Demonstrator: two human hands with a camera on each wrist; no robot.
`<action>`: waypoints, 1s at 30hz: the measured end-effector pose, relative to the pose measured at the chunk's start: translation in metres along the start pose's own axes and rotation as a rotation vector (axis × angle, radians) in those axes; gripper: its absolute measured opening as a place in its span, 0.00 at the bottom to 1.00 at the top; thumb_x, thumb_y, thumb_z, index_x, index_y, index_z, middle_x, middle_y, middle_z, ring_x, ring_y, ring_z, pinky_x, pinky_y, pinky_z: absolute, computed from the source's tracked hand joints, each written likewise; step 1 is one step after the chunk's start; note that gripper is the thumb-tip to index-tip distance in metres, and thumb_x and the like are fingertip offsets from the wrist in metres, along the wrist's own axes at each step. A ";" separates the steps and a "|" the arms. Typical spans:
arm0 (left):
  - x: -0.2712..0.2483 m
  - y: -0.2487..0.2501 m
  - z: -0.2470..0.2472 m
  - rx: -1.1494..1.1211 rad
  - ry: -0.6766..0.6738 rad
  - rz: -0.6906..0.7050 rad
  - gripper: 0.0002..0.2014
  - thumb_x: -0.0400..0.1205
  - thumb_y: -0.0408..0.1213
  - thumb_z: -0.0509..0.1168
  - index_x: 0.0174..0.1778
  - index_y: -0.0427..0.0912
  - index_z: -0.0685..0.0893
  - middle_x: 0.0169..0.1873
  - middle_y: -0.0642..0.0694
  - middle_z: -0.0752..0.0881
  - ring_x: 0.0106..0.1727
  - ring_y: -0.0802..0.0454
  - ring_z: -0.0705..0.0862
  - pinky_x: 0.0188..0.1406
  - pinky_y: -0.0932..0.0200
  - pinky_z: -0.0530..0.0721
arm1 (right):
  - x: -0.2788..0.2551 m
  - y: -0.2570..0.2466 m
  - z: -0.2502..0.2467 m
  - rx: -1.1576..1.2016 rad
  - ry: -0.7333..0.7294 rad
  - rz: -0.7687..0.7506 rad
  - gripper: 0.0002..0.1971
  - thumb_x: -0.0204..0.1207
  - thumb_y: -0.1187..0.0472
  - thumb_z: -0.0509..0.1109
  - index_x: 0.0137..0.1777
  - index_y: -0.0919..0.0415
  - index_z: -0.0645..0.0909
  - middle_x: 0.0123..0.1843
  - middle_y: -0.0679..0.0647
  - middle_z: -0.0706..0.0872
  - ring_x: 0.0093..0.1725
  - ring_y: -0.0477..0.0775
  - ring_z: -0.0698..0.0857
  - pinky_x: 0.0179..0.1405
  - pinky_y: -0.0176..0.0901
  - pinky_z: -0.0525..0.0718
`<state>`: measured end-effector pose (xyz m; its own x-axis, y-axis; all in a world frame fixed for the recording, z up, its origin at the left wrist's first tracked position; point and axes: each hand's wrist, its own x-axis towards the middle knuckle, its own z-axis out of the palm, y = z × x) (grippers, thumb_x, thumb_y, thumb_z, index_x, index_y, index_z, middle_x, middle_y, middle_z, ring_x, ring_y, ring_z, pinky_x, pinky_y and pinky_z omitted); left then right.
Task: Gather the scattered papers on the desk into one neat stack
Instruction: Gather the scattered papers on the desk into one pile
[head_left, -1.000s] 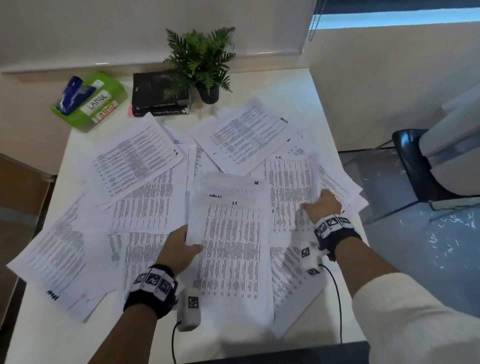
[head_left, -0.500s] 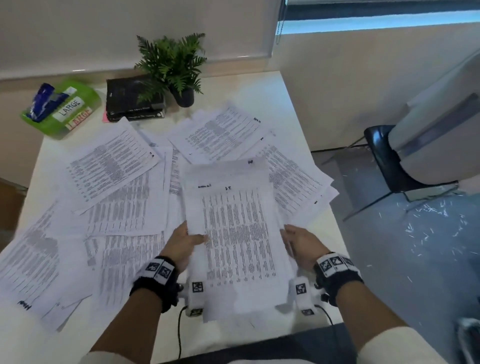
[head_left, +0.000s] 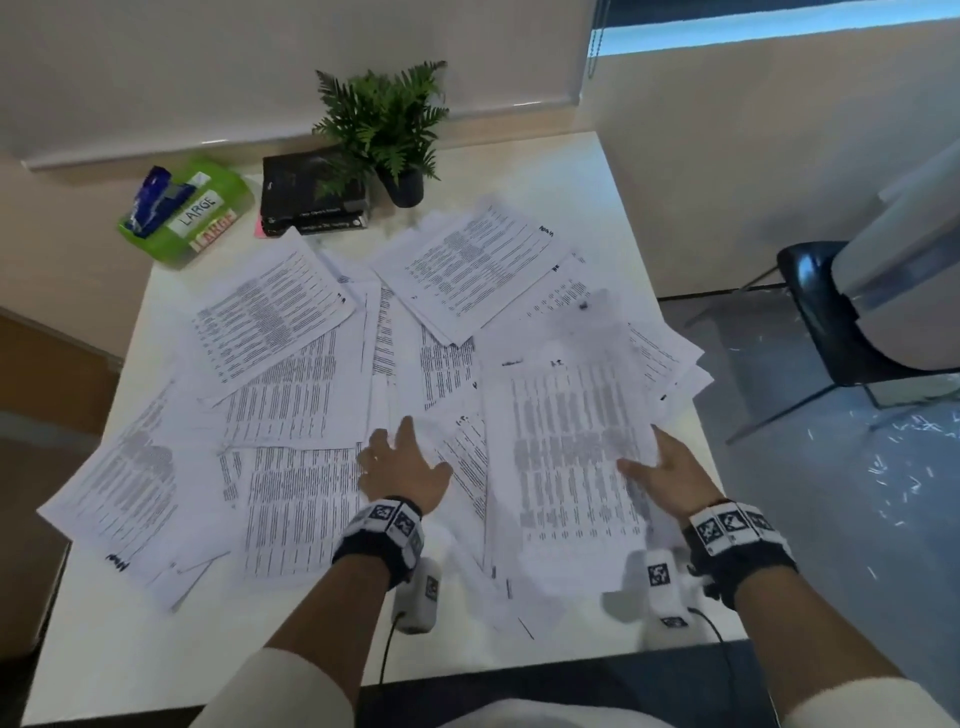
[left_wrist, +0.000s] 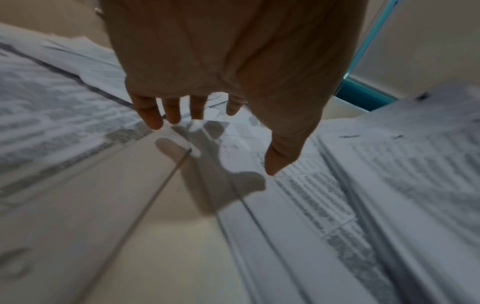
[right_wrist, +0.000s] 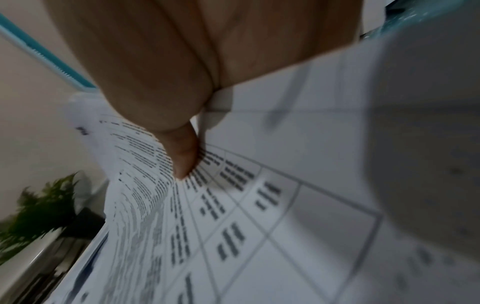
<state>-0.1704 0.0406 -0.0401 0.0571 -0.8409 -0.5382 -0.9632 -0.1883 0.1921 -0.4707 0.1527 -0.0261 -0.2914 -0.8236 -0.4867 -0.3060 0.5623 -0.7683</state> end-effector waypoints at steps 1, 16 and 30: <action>0.004 -0.006 -0.001 0.019 -0.002 0.007 0.46 0.76 0.58 0.68 0.85 0.54 0.51 0.82 0.39 0.57 0.80 0.32 0.59 0.73 0.34 0.69 | 0.001 0.004 -0.008 0.011 0.037 0.012 0.22 0.81 0.61 0.72 0.74 0.56 0.76 0.69 0.45 0.81 0.68 0.51 0.80 0.71 0.48 0.73; 0.024 -0.050 -0.007 -0.912 -0.092 -0.006 0.08 0.79 0.35 0.70 0.53 0.45 0.89 0.54 0.36 0.90 0.56 0.34 0.88 0.58 0.33 0.86 | 0.008 -0.012 0.026 -0.327 -0.289 0.079 0.42 0.75 0.49 0.77 0.85 0.59 0.62 0.81 0.50 0.69 0.82 0.57 0.68 0.78 0.48 0.67; -0.023 -0.042 0.027 -1.300 -0.206 -0.219 0.21 0.73 0.18 0.73 0.62 0.32 0.82 0.57 0.27 0.86 0.59 0.26 0.85 0.57 0.32 0.85 | -0.007 -0.033 0.093 -0.622 -0.250 0.006 0.46 0.74 0.45 0.71 0.85 0.57 0.51 0.78 0.61 0.64 0.79 0.64 0.62 0.73 0.55 0.72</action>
<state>-0.1384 0.0810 -0.0579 0.0258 -0.6617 -0.7493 0.0160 -0.7492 0.6622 -0.3740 0.1332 -0.0361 -0.0994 -0.7707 -0.6294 -0.7922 0.4440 -0.4185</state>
